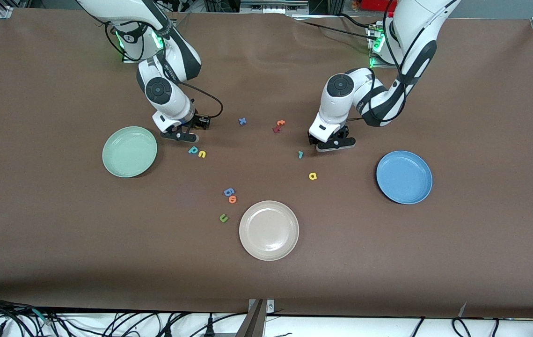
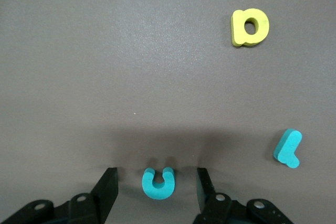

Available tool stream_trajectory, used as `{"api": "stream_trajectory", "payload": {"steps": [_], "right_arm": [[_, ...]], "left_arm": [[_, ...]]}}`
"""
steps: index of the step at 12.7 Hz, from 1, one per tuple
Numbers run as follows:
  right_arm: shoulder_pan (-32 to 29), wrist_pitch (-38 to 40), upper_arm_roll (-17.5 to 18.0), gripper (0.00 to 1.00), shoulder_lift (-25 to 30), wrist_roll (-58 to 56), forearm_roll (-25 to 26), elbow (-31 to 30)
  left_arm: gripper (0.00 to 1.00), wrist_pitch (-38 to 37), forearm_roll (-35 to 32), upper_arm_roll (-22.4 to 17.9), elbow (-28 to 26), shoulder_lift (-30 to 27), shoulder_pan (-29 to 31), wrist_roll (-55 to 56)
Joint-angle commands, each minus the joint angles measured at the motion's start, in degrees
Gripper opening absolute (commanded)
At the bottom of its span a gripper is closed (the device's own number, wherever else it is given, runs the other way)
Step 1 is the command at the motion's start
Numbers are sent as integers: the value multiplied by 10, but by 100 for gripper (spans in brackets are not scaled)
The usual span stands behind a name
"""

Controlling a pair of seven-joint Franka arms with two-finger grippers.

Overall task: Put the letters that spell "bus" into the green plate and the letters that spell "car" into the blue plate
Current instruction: 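Grasp the yellow 2 with the right gripper while the left gripper grasps cyan u, then drop the yellow 2 into the green plate while the left gripper lifts cyan u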

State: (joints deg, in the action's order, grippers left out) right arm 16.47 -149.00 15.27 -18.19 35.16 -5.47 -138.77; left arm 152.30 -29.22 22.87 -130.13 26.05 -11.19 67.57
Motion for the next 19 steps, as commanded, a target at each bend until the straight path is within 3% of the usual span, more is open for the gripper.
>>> {"api": "stream_trajectory", "payload": {"steps": [1,4,8,13,19], "right_arm": [[-5,-11,6,25,8,-11,-8,-13],[-5,-6,6,0,8,-10,-8,-13],[-6,52,0,0,41,-11,-7,6],[-7,227,-102,0,87,-77,-4,91],[-12,221,-242,0,54,-243,1,96]], "left_arm": [[61,-4,-22,2,13,10,-1,13],[56,-4,-22,2,13,13,-1,16],[53,-5,-20,2,13,15,-2,18],[46,-9,-17,2,13,22,-4,18],[38,-18,-16,2,12,22,-5,18]]}}
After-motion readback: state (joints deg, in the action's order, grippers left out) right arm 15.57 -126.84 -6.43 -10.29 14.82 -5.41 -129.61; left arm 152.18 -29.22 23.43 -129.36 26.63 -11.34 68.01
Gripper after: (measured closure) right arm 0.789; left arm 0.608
